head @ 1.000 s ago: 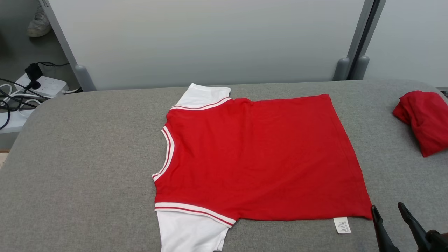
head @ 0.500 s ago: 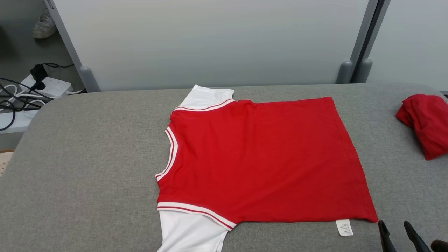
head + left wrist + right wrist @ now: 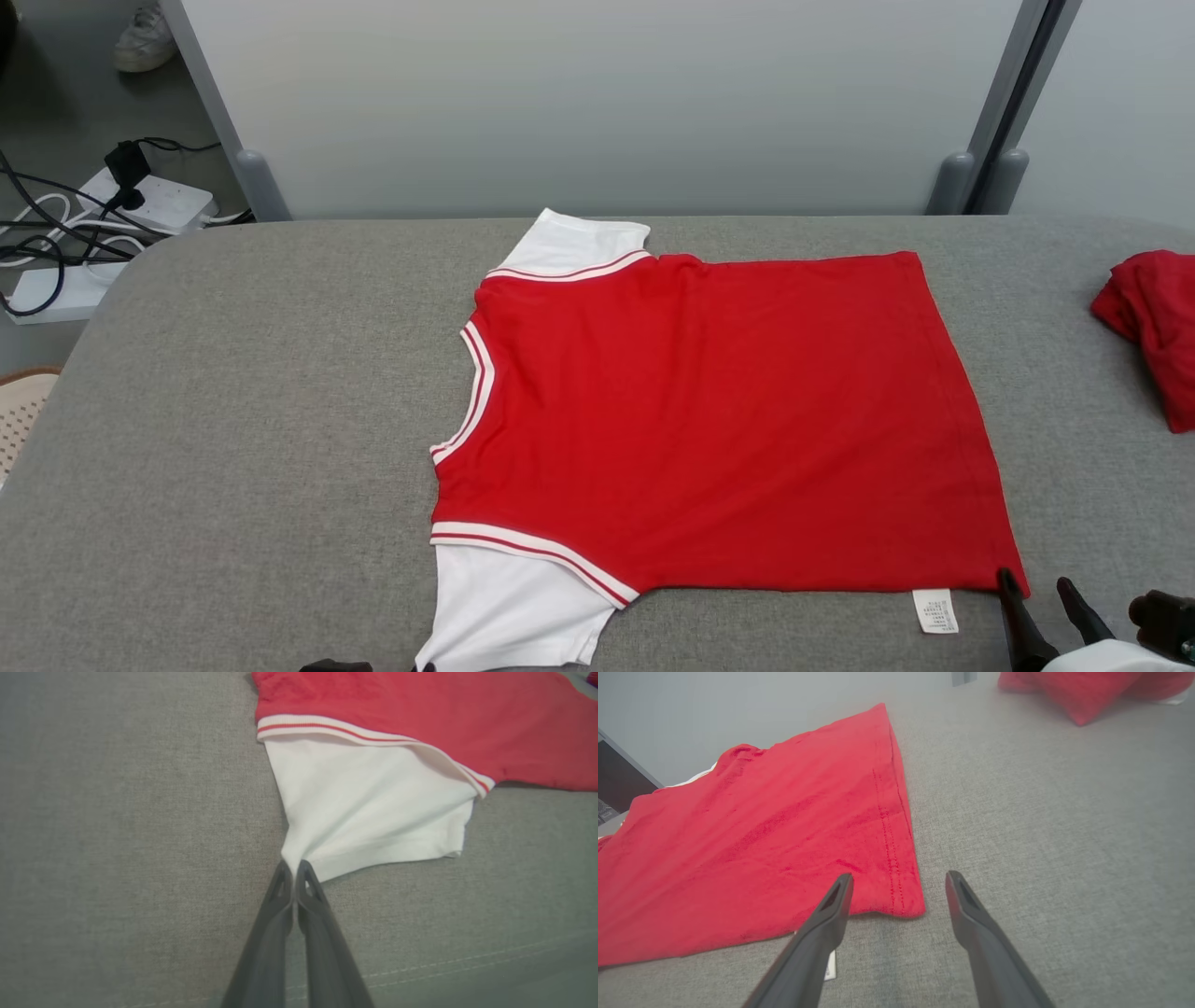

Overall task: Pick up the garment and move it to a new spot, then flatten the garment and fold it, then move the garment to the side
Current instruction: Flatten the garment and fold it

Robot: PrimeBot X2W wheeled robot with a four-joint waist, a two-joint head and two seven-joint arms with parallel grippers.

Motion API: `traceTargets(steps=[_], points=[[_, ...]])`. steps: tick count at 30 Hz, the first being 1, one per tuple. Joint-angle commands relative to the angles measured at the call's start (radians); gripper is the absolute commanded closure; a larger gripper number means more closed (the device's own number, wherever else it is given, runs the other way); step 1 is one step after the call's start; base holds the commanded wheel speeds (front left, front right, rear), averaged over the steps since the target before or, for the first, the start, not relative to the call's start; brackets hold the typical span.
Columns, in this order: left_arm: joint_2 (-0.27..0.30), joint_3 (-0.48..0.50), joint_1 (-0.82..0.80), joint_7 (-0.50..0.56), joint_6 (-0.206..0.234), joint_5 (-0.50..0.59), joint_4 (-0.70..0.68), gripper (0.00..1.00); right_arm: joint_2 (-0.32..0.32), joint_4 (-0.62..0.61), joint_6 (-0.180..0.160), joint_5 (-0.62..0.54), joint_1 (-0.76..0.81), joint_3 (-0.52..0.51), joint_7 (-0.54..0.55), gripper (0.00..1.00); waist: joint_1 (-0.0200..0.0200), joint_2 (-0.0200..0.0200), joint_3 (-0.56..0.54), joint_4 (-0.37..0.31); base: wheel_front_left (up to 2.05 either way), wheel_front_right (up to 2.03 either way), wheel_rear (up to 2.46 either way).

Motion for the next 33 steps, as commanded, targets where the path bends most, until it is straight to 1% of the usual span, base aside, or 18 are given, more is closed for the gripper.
traceTargets(steps=[1,3,8,11,13,14,16,17,18,19,23,24,26,30,33], points=[[0.014,0.031,-0.017,0.0,0.012,0.003,-0.035,1.0,-0.031,0.014,0.0,0.023,-0.042,0.036,-0.013,0.03,0.0,-0.0001,0.008,0.009,0.0,0.0,0.0],[0.017,0.03,-0.017,0.005,0.015,0.004,-0.047,1.0,-0.034,0.044,0.0,0.046,-0.059,0.054,-0.013,0.07,0.0,-0.0001,0.013,0.015,0.0,0.0,0.0],[0.025,0.028,-0.018,0.012,0.022,0.005,-0.071,1.0,-0.04,0.106,0.0,0.092,-0.09,0.094,-0.013,0.09,0.0,-0.0001,0.026,0.027,0.0,0.0,0.0],[0.027,0.025,-0.021,0.014,0.025,0.007,-0.081,1.0,-0.04,0.138,0.0,0.108,-0.106,0.117,-0.013,0.17,0.0,-0.0001,0.036,0.03,0.0,0.0,0.0],[0.029,0.022,-0.024,0.017,0.026,0.007,-0.086,1.0,-0.04,0.158,0.0,0.121,-0.118,0.134,-0.013,0.33,0.0,-0.0001,0.042,0.03,0.0,0.0,0.0],[0.03,0.02,-0.025,0.017,0.026,0.008,-0.088,1.0,-0.041,0.17,0.0,0.129,-0.124,0.141,-0.013,0.49,0.0,-0.0001,0.045,0.031,0.0,0.0,0.0],[0.031,0.018,-0.028,0.019,0.026,0.008,-0.09,1.0,-0.042,0.19,0.0,0.143,-0.135,0.16,-0.013,0.63,0.0,-0.0001,0.047,0.031,0.0,0.0,0.0],[0.031,0.017,-0.03,0.019,0.027,0.008,-0.091,1.0,-0.044,0.196,0.0,0.148,-0.14,0.167,-0.013,0.75,0.0,-0.0001,0.048,0.032,0.0,0.0,0.0],[0.032,0.017,-0.031,0.02,0.028,0.007,-0.092,1.0,-0.045,0.203,0.0,0.152,-0.143,0.175,-0.013,0.9,0.0,-0.0001,0.048,0.032,0.0,0.0,0.0],[0.032,0.017,-0.033,0.019,0.029,0.006,-0.093,1.0,-0.047,0.208,0.0,0.155,-0.146,0.182,-0.013,1.0,0.0,-0.0001,0.048,0.032,0.0,0.0,0.0],[0.035,0.02,-0.036,0.017,0.031,0.003,-0.1,1.0,-0.06,0.207,0.0,0.152,-0.151,0.201,-0.013,1.0,0.0,-0.0001,0.047,0.032,0.0,0.0,0.0],[0.037,0.022,-0.037,0.013,0.031,0.0,-0.112,1.0,-0.074,0.188,0.0,0.139,-0.153,0.199,-0.013,1.0,0.0,-0.0001,0.045,0.031,0.0,0.0,0.0],[0.039,0.024,-0.037,0.011,0.031,-0.002,-0.125,1.0,-0.081,0.174,0.0,0.13,-0.151,0.194,-0.013,1.0,0.0,-0.0001,0.044,0.031,0.0,0.0,0.0],[0.054,0.036,-0.025,0.017,0.037,-0.01,-0.204,1.0,-0.104,0.102,0.0,0.082,-0.121,0.173,-0.013,1.0,0.0,-0.0001,0.036,0.027,0.0,0.0,0.0],[0.076,0.045,0.001,0.047,0.048,-0.013,-0.287,1.0,-0.118,0.048,0.0,0.061,-0.09,0.163,-0.013,1.0,0.0,-0.0001,0.037,0.02,0.0,0.0,0.0]])
